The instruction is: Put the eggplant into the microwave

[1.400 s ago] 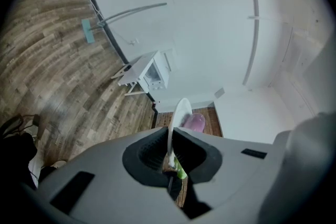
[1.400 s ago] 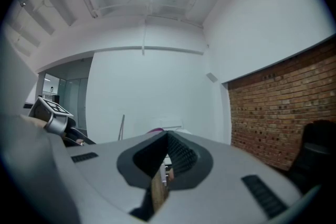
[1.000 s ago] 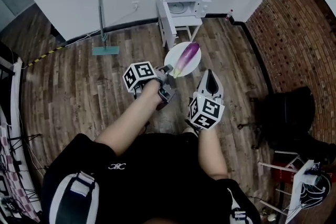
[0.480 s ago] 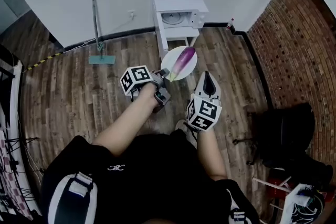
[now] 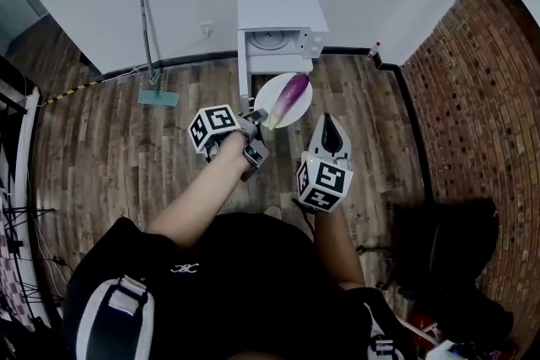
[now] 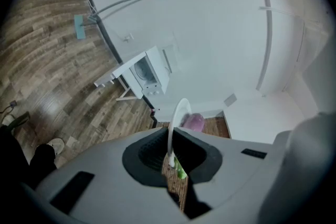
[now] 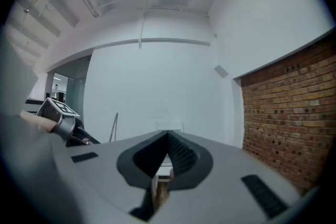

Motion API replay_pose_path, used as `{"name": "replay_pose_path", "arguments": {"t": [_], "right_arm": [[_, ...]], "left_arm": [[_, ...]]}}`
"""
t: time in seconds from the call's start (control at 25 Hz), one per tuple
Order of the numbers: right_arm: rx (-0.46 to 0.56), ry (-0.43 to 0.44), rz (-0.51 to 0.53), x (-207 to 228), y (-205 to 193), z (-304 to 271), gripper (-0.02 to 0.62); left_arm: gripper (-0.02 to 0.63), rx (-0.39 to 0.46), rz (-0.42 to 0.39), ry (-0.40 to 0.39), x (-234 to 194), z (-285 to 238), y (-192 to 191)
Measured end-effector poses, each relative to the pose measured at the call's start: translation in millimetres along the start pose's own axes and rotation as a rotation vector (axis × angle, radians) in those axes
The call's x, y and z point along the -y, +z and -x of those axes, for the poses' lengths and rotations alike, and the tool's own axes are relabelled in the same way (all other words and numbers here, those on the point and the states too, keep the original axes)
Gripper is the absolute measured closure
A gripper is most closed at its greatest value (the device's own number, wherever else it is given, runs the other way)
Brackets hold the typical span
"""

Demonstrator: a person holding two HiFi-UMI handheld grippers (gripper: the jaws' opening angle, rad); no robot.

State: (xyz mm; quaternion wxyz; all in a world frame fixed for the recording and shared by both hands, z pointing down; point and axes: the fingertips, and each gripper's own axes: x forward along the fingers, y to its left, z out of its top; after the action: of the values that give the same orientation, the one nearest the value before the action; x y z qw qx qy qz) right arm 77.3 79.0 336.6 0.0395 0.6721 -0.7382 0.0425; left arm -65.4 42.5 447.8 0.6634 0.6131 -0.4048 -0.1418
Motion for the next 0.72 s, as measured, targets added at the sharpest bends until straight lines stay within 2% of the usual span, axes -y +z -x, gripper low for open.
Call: {"name": "replay_pose_path", "arguments": {"t": [0.16, 0.36, 0.72], "right_arm": [[-0.006, 0.058, -0.014, 23.9, -2.0, -14.9, 0.589], [-0.019, 0.09, -0.035, 40.8, -11.0, -24.9, 0.589], [-0.066, 0.095, 0.0, 68.7, -22.1, -57.4, 0.589]], "left_arm": [[0.584, 0.034, 0.017, 0.014, 4.5, -25.1, -5.8], [0.584, 0.051, 0.023, 0.038, 2.3, -45.7, -7.3], [0.584, 0.044, 0.039, 0.044, 9.8, -97.7, 4.4]]}}
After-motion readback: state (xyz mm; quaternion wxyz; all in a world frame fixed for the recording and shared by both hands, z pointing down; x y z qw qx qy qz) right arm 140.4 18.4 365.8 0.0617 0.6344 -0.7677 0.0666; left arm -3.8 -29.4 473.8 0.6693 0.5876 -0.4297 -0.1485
